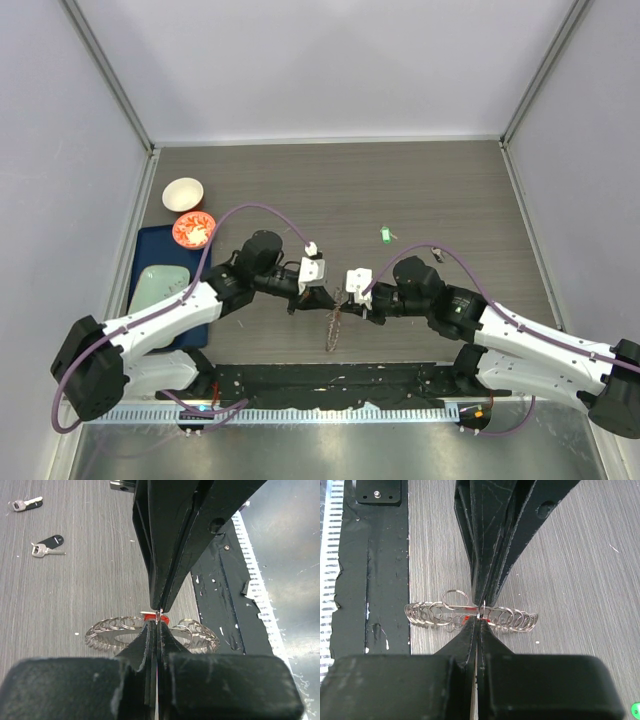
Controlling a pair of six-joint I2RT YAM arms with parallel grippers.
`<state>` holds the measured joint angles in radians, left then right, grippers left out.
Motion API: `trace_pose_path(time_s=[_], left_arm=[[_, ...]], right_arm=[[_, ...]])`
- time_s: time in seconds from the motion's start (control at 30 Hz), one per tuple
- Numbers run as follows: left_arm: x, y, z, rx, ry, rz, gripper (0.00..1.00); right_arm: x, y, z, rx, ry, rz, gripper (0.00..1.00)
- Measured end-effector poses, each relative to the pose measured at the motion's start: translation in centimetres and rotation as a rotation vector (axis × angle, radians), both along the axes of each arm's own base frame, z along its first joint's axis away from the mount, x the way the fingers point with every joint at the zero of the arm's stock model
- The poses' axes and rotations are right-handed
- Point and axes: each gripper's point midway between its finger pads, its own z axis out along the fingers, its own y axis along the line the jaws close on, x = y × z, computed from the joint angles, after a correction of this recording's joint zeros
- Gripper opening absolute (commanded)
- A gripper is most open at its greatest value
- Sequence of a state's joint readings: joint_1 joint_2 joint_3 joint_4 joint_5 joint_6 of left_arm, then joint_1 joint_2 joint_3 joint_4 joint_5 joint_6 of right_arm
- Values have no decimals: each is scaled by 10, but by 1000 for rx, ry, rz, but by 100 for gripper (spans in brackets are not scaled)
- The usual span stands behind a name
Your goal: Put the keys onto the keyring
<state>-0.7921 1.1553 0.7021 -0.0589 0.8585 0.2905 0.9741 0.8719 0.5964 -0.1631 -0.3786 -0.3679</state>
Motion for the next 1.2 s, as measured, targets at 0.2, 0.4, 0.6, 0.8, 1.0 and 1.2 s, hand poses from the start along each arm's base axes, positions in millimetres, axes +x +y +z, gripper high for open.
trace_pose_path(time_s=[0.2, 0.4, 0.6, 0.8, 1.0, 1.2], left_arm=[[-1, 1, 1, -31, 14, 47, 0], [2, 1, 2, -58, 57, 115, 0], [7, 2, 4, -107, 103, 204, 0], [10, 5, 5, -181, 149, 293, 0], [14, 9, 12, -251, 167, 359, 0], [21, 16, 20, -324, 155, 434, 0]], right_arm=[[0, 0, 0, 0, 0, -1, 1], [1, 0, 1, 4, -5, -5, 1], [2, 1, 2, 7, -8, -6, 1], [2, 1, 3, 9, -15, -9, 1], [5, 4, 3, 9, -28, -21, 1], [10, 7, 8, 25, -59, -45, 1]])
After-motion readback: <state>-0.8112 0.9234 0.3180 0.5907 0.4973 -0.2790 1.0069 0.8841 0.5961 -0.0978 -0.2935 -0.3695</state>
